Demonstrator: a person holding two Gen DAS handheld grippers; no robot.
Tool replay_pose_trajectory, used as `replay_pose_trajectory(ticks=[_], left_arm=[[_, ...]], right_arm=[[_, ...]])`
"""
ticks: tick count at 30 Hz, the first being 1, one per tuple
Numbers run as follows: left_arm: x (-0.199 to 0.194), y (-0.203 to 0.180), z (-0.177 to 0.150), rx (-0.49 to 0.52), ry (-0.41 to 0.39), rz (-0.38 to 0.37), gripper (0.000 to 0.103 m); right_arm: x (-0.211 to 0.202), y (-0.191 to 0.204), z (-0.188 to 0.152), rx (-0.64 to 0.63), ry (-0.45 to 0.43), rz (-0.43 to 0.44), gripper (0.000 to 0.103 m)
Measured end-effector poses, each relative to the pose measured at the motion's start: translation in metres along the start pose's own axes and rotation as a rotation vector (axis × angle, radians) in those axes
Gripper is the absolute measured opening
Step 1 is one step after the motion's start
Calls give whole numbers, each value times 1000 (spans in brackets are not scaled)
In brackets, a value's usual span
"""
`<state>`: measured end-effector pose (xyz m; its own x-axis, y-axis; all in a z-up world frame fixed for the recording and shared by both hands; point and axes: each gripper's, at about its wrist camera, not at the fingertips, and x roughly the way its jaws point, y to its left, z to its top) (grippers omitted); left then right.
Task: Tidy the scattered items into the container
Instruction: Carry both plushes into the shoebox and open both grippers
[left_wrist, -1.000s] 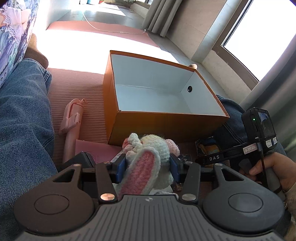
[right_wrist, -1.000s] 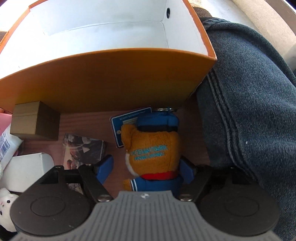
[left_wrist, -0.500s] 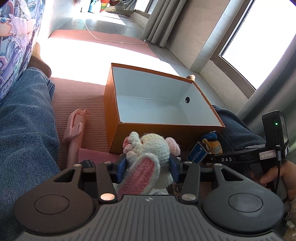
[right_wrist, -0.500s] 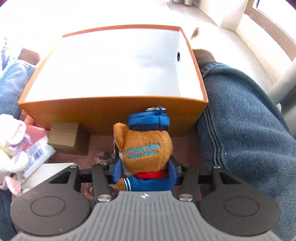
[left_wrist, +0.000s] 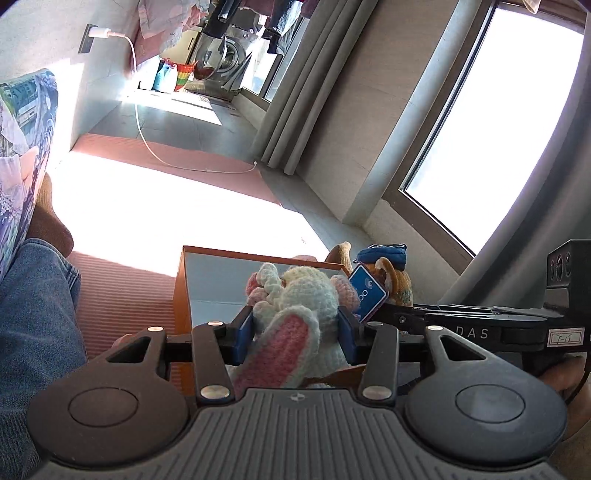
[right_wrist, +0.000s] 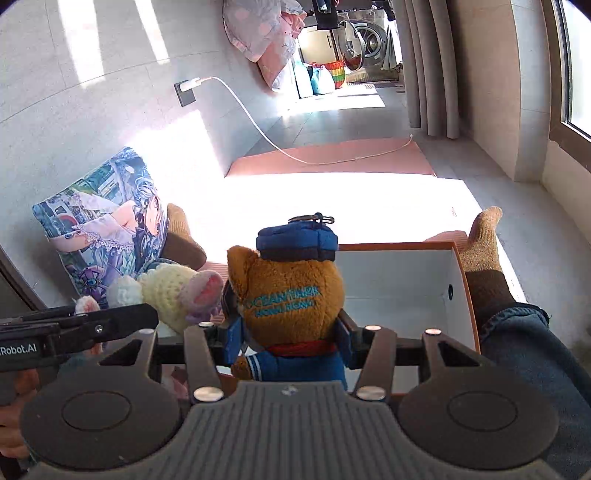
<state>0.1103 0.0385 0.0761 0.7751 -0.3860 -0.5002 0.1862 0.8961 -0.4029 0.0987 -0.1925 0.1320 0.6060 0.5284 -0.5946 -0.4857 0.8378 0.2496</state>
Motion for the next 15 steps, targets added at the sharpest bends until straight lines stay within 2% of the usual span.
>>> replay_pose_trajectory(ticks=[5,10,15], left_arm=[[28,21,16,-63,-1,-29,53],[62,40,23,-137,44,-34,53],[94,47,13,-152,93,26,53]], right_arm=[[28,-6,13,50,-25,8,53],[63,-21,14,108,5,-10,53],[91,-38,9,161,42,-19,53]])
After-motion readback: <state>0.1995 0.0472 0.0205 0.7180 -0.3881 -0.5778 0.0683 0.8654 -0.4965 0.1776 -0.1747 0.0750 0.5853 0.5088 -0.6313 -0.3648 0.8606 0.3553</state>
